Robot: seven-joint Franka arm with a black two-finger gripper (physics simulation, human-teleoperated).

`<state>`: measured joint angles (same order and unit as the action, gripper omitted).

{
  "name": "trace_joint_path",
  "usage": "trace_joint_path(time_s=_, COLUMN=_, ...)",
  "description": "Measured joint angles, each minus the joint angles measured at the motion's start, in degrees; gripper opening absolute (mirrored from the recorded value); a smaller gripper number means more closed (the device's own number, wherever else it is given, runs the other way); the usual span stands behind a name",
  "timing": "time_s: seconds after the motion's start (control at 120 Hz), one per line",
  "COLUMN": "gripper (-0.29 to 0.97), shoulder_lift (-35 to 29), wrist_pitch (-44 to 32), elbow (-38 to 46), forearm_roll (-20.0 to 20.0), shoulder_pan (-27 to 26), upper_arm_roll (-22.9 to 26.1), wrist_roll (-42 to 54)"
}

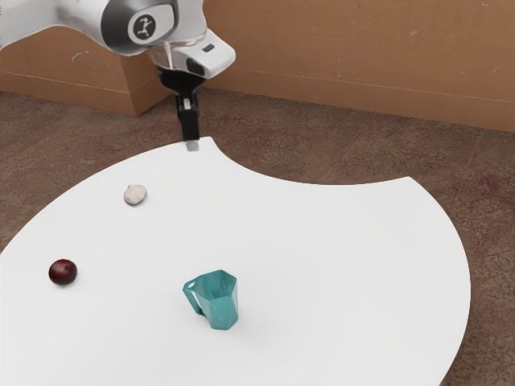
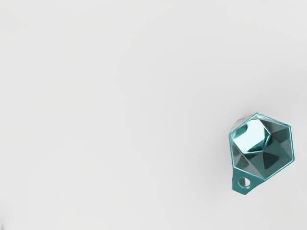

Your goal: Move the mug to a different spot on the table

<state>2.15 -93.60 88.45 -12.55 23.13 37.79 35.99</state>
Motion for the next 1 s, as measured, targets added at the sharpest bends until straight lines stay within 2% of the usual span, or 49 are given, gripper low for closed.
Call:
trace_joint_path(time_s=0.258, gripper=0.68, shoulder_lift=2.4, wrist_pitch=-0.1, elbow=0.4, forearm_roll=0.0, shoulder_pan=-3.5, upper_arm_roll=0.6, wrist_roll=0.2)
trace_joint_path(time_s=0.35, gripper=0.68, shoulder_lift=2.9, wrist_pitch=-0.1, elbow=3.6, forearm_roll=0.3, shoulder_pan=-0.9, upper_arm_roll=0.5, wrist_roll=0.3)
trace_joint_path(time_s=0.483, gripper=0.68, shoulder_lift=-2.2, wrist_pitch=-0.2, elbow=11.7, forearm_roll=0.7, shoulder_pan=2.1, upper_arm_roll=0.8, wrist_roll=0.3)
trace_joint_path(time_s=0.717, gripper=0.68, shoulder_lift=-4.7, wrist_pitch=-0.8, elbow=21.2, forearm_roll=7.9, shoulder_pan=0.9, upper_arm_roll=0.5, wrist_roll=3.7)
trace_joint_path(time_s=0.808, gripper=0.68, shoulder_lift=-4.9, wrist_pitch=-1.1, elbow=24.0, forearm_roll=9.2, shoulder_pan=1.2, upper_arm_roll=0.3, wrist_roll=6.5)
trace_joint_path(time_s=1.0, gripper=0.68, shoulder_lift=-4.7, wrist_pitch=-2.3, elbow=28.0, forearm_roll=10.7, shoulder_pan=5.6, upper_arm_roll=-0.4, wrist_roll=12.8)
